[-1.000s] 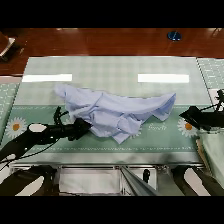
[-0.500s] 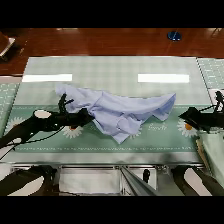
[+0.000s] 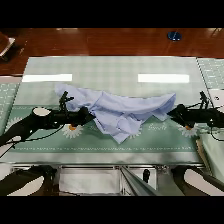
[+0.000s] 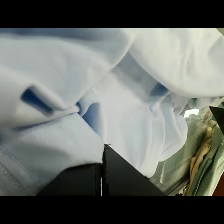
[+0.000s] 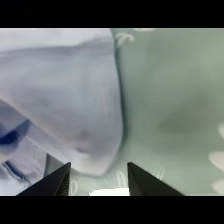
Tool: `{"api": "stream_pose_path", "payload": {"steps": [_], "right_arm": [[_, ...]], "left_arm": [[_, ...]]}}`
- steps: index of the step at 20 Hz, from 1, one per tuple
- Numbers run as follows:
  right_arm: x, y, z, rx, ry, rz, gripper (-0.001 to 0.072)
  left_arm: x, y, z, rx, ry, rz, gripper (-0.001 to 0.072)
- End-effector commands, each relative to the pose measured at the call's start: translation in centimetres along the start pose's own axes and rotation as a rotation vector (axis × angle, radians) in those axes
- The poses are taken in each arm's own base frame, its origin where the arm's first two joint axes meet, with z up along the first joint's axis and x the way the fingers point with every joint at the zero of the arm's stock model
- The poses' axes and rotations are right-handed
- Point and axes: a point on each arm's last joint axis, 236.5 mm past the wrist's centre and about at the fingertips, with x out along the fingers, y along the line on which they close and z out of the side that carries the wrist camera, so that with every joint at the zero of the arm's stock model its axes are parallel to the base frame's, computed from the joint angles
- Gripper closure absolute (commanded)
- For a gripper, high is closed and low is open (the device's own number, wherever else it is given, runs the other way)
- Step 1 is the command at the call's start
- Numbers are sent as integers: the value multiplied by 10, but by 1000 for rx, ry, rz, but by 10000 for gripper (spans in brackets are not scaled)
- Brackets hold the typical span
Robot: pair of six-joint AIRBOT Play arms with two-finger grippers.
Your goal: Fold the shirts.
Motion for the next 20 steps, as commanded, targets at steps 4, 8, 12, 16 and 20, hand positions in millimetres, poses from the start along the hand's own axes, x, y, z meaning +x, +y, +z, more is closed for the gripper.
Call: {"api": "stream_pose_path", "payload": {"steps": [4, 8, 12, 16, 20], "right_arm": [[44, 26, 15, -20, 14, 0, 317], [32, 77, 48, -164, -29, 51, 690], [-68, 166, 117, -409, -223, 60, 691], [-237, 279, 138, -661, -596, 110, 691], [-381, 340, 67, -866, -890, 155, 691]], "left_arm": [[0, -2, -4, 2, 17, -7, 692], [-16, -24, 17, 32, -9, -66, 692], [-130, -128, 117, 201, -296, -261, 692], [-311, -257, 161, 494, -716, -396, 692], [-443, -347, 106, 788, -1020, -406, 692]]}}
